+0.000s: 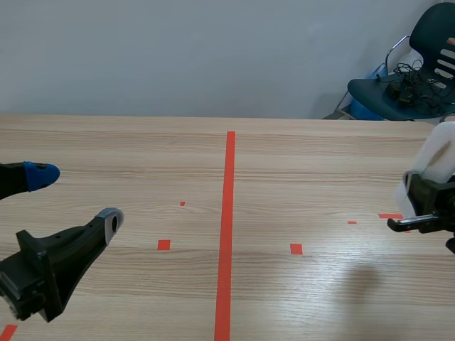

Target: Do the leaf sorting experiment

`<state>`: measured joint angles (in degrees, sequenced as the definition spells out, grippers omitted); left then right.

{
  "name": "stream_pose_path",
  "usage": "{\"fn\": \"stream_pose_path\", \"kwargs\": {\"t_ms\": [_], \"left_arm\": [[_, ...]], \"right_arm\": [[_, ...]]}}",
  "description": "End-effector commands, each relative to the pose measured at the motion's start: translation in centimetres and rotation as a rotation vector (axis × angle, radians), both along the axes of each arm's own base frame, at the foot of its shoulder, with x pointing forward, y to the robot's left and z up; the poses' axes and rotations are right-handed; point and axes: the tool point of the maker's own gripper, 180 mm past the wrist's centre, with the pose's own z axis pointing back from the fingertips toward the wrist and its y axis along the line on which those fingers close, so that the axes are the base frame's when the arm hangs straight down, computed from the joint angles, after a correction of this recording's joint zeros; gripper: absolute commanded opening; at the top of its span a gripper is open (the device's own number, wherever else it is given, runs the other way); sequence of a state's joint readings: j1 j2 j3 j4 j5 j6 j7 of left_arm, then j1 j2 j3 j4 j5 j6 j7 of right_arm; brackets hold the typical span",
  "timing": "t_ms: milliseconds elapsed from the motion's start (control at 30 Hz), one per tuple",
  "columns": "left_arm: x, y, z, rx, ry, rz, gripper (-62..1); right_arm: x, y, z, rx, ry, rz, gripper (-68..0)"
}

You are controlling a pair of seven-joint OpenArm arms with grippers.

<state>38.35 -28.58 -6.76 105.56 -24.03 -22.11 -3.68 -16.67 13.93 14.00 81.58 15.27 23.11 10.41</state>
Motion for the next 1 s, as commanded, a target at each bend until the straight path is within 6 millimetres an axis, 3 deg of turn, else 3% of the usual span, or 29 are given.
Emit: {"fn": "stream_pose_path", "kwargs": {"t_ms": [0,233,400,633,800,867,967], "left_arm": [[0.2,-0.1,0.6,-0.020,-0.021,0.001,1.4],[0.2,-0.1,0.6,-0.020,-0.021,0.001,1.4],[0.2,-0.1,0.6,-0.020,-0.021,0.001,1.4],[0.2,-0.1,0.6,-0.020,-0.021,0.001,1.4],[0.2,-0.1,0.6,-0.020,-0.022,0.001,1.4],[0.2,-0.1,0.6,-0.020,-0.022,0.001,1.4],[0.2,-0.1,0.6,-0.020,-0.022,0.001,1.4]], "right_arm": [[1.5,-0.6,0.2,0.010,-0.020,0.001,-64.0],[4.3,-5.6,-2.0,0.020,-0.015,-0.144,-64.0],[5.0,-8.6,-3.3,0.000,0.001,-0.269,-64.0],[3.7,-10.9,-5.6,-0.068,0.077,-0.354,-63.8],[2.6,-11.5,-6.4,-0.087,0.106,-0.355,-63.7],[2.3,-11.5,-6.3,-0.091,0.096,-0.351,-60.0],[2.2,-11.6,-6.1,-0.096,0.084,-0.344,-43.9]]}}
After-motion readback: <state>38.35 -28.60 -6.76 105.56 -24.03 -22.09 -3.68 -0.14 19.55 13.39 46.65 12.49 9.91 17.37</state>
